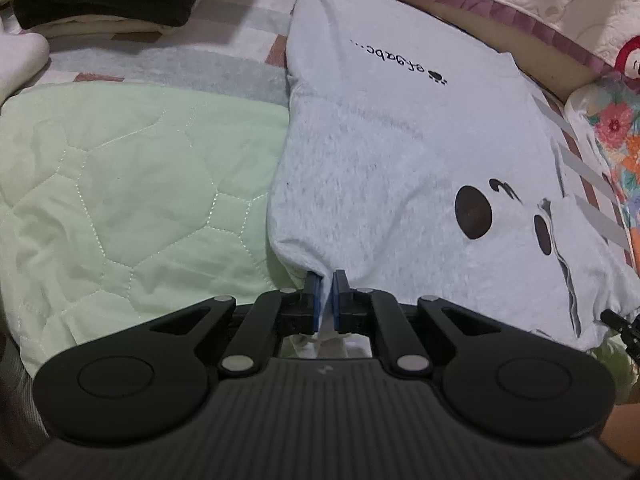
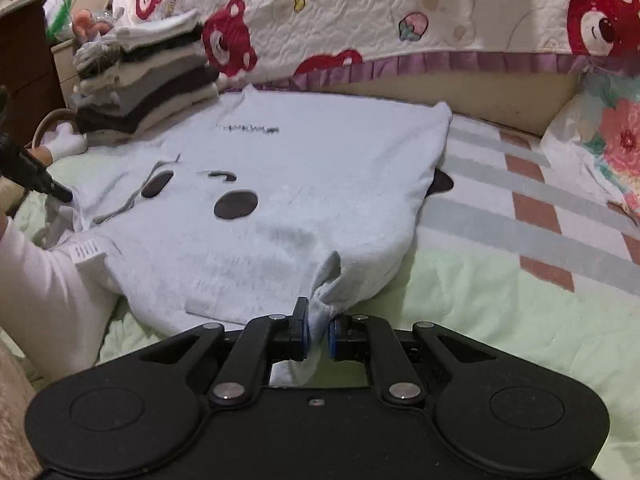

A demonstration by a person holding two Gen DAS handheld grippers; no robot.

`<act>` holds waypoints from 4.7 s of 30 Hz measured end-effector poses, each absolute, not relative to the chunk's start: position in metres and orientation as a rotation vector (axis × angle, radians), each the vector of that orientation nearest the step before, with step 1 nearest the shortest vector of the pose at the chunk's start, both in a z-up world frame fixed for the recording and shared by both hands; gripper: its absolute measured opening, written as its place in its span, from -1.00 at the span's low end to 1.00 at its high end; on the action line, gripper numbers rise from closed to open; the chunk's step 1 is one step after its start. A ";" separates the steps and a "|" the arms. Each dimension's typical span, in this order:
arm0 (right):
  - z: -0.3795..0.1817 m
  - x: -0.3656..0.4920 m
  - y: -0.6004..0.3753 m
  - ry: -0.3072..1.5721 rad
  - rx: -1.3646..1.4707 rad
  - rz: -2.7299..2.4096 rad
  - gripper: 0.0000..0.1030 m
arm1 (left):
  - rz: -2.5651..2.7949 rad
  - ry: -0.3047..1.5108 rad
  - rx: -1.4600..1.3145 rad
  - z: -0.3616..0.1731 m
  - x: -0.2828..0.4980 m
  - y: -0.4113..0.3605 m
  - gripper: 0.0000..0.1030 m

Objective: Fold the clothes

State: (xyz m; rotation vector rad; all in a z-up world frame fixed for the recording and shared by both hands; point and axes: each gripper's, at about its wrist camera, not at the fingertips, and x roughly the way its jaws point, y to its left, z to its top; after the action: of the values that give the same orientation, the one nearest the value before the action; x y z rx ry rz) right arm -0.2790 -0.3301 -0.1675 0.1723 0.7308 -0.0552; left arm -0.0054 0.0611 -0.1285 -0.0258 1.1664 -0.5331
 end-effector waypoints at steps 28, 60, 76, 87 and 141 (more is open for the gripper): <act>-0.185 -0.274 -0.380 0.706 0.786 -0.071 -0.76 | -0.450 1.253 -0.205 -0.157 0.010 0.085 -0.90; -0.112 -0.031 -0.522 0.638 0.595 -0.050 -0.77 | -0.441 0.867 0.296 -0.070 0.201 -0.109 -0.91; -0.145 0.077 -0.573 0.667 0.616 -0.093 -0.77 | -0.424 0.856 0.132 -0.107 0.282 -0.107 -0.91; -0.141 0.089 -0.586 0.655 0.612 -0.104 -0.78 | -0.423 0.890 0.020 -0.112 0.308 -0.100 -0.91; -0.223 -0.040 -0.531 0.687 0.430 0.046 -0.27 | -0.596 0.877 -0.003 -0.187 0.216 -0.051 -0.74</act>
State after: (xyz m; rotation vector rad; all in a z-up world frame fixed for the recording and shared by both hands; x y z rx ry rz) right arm -0.0399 -0.5311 -0.2227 0.4303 0.6869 0.0462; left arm 0.2158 -0.0510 -0.1872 -0.0026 0.8773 -0.5963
